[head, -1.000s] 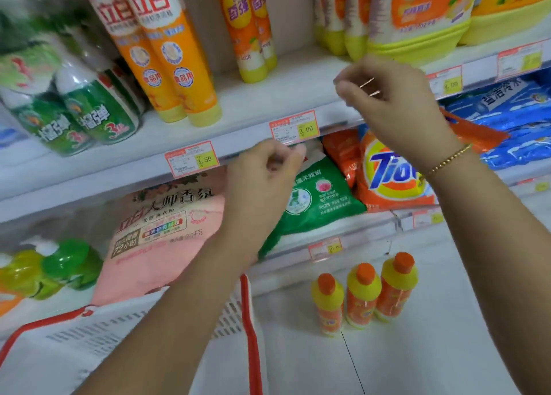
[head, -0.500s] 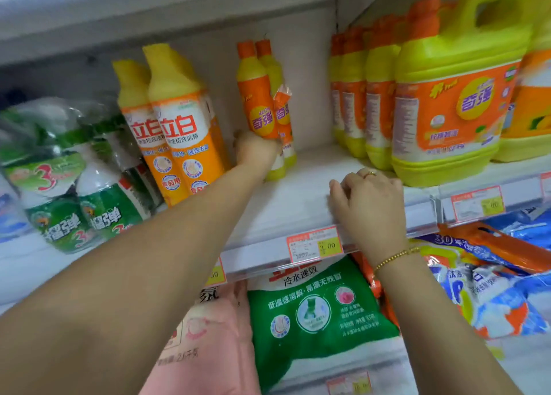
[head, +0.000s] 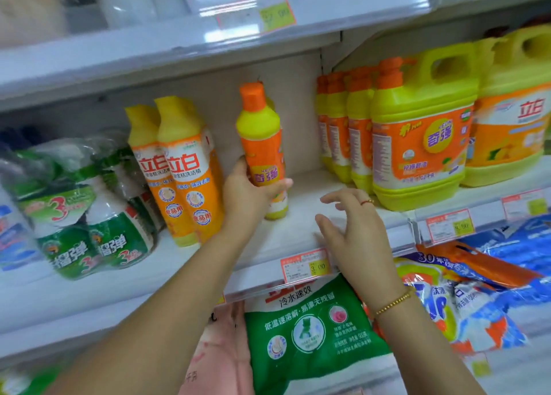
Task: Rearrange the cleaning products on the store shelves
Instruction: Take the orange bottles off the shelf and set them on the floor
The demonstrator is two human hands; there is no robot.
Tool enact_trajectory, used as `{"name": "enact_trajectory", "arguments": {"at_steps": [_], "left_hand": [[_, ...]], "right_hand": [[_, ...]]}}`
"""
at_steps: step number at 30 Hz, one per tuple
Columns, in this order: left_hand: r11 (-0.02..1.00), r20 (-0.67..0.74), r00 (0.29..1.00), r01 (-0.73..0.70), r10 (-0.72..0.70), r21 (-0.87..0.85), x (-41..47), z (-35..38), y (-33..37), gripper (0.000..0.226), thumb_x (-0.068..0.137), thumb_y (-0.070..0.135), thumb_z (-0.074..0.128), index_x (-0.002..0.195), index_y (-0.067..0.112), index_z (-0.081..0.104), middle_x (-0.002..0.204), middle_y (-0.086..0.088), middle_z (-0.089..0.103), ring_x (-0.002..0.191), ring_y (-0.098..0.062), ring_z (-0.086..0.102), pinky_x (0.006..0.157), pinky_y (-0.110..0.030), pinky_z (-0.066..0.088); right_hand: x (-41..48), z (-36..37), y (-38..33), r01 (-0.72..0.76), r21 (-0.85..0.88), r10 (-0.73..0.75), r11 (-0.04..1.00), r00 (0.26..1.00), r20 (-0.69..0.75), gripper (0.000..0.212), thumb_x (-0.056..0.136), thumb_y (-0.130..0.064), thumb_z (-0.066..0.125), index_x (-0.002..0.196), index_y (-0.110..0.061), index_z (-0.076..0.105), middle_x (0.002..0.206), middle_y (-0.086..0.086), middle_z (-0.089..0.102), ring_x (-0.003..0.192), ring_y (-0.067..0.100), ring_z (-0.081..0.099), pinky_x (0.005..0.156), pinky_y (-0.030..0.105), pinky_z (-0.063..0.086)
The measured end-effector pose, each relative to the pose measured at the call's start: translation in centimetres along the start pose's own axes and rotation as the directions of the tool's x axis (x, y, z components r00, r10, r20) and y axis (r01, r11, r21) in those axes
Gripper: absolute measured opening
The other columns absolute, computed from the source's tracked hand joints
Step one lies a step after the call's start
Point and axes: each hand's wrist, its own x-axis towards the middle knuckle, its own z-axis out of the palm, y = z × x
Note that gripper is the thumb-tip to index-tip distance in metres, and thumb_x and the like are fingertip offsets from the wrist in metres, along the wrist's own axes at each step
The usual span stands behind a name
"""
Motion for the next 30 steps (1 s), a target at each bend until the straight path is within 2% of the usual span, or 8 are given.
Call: {"name": "enact_trajectory", "arguments": {"at_steps": [6, 11, 13, 18, 21, 24, 26, 30], "left_hand": [[0.962, 0.071, 0.96, -0.274, 0.272, 0.017, -6.0, -3.4, 4.5, 0.063, 0.062, 0.013, 0.087, 0.099, 0.046, 0.049, 0.095, 0.033, 0.058, 0.09, 0.02, 0.054, 0.077, -0.002, 0.041], [0.942, 0.108, 0.94, -0.33, 0.323, 0.056, -7.9, -5.0, 7.2, 0.063, 0.059, 0.019, 0.09, 0.097, 0.051, 0.05, 0.092, 0.037, 0.062, 0.092, 0.015, 0.056, 0.079, -0.007, 0.042], [0.957, 0.114, 0.952, -0.288, 0.283, 0.035, -8.3, -5.3, 8.0, 0.057, 0.057, 0.021, 0.091, 0.094, 0.045, 0.054, 0.089, 0.035, 0.064, 0.089, 0.01, 0.06, 0.079, -0.015, 0.048], [0.98, 0.121, 0.988, -0.071, 0.094, -0.184, -9.3, -5.8, 10.9, 0.047, 0.063, 0.016, 0.087, 0.105, 0.015, 0.065, 0.091, 0.005, 0.074, 0.082, -0.008, 0.071, 0.073, -0.025, 0.058], [0.928, 0.122, 0.991, 0.097, -0.056, -0.361, -9.6, -5.8, 12.0, 0.047, 0.062, 0.023, 0.082, 0.104, 0.012, 0.065, 0.092, -0.001, 0.075, 0.083, -0.017, 0.073, 0.072, -0.034, 0.059], [0.881, 0.158, 0.976, 0.202, -0.147, -0.427, -10.2, -5.7, 12.4, 0.058, 0.061, 0.033, 0.078, 0.112, 0.009, 0.062, 0.097, -0.005, 0.075, 0.086, -0.02, 0.073, 0.069, -0.034, 0.059], [0.865, 0.203, 0.969, 0.221, -0.141, -0.451, -10.5, -5.9, 12.4, 0.062, 0.06, 0.036, 0.075, 0.113, 0.008, 0.061, 0.101, -0.008, 0.074, 0.089, -0.021, 0.072, 0.072, -0.033, 0.059], [0.757, 0.253, 0.965, 0.215, -0.068, -0.617, -10.6, -6.6, 12.0, 0.037, 0.065, 0.024, 0.066, 0.1, 0.009, 0.064, 0.092, -0.002, 0.075, 0.083, -0.012, 0.071, 0.073, -0.024, 0.057]], "right_hand": [[-1.8, -1.5, -3.1, 0.073, 0.035, -0.075, 0.997, 0.996, 0.054, 0.051, 0.078, -0.024, 0.075, 0.122, -0.027, 0.049, 0.12, -0.003, 0.048, 0.102, 0.011, 0.051, 0.083, 0.022, 0.041], [-3.1, -1.8, -4.8, 0.108, 0.157, -0.115, 0.982, 0.993, 0.039, 0.076, 0.071, -0.026, 0.081, 0.12, -0.049, 0.028, 0.123, -0.01, 0.042, 0.109, 0.003, 0.047, 0.089, 0.02, 0.044], [-3.6, -2.0, -5.2, 0.133, 0.186, -0.139, 0.973, 0.99, 0.022, 0.081, 0.07, -0.026, 0.082, 0.124, -0.05, 0.026, 0.125, -0.013, 0.041, 0.113, -0.001, 0.044, 0.092, 0.018, 0.042], [-4.5, -3.2, -5.9, 0.216, 0.228, -0.196, 0.949, 0.975, -0.107, 0.072, 0.073, -0.022, 0.081, 0.128, -0.037, 0.037, 0.119, -0.018, 0.044, 0.112, -0.008, 0.046, 0.09, 0.012, 0.046], [-5.1, -3.9, -6.4, 0.3, 0.173, -0.265, 0.938, 0.943, -0.2, 0.068, 0.073, -0.019, 0.081, 0.128, -0.027, 0.042, 0.119, -0.01, 0.045, 0.113, -0.005, 0.046, 0.094, 0.018, 0.046], [-5.3, -4.3, -7.0, 0.361, 0.017, -0.342, 0.932, 0.897, -0.281, 0.066, 0.069, -0.014, 0.083, 0.125, -0.013, 0.048, 0.118, 0.008, 0.053, 0.111, -0.001, 0.042, 0.096, 0.005, 0.034], [-5.2, -5.0, -7.3, 0.357, -0.016, -0.345, 0.934, 0.888, -0.304, 0.061, 0.067, -0.015, 0.085, 0.121, -0.01, 0.055, 0.112, 0.004, 0.056, 0.105, -0.003, 0.044, 0.09, 0.001, 0.034], [-5.3, -6.7, -8.1, 0.194, 0.297, -0.151, 0.935, 0.975, -0.161, 0.053, 0.064, -0.02, 0.081, 0.112, -0.024, 0.058, 0.1, -0.011, 0.063, 0.089, -0.002, 0.06, 0.072, 0.007, 0.047]]}}
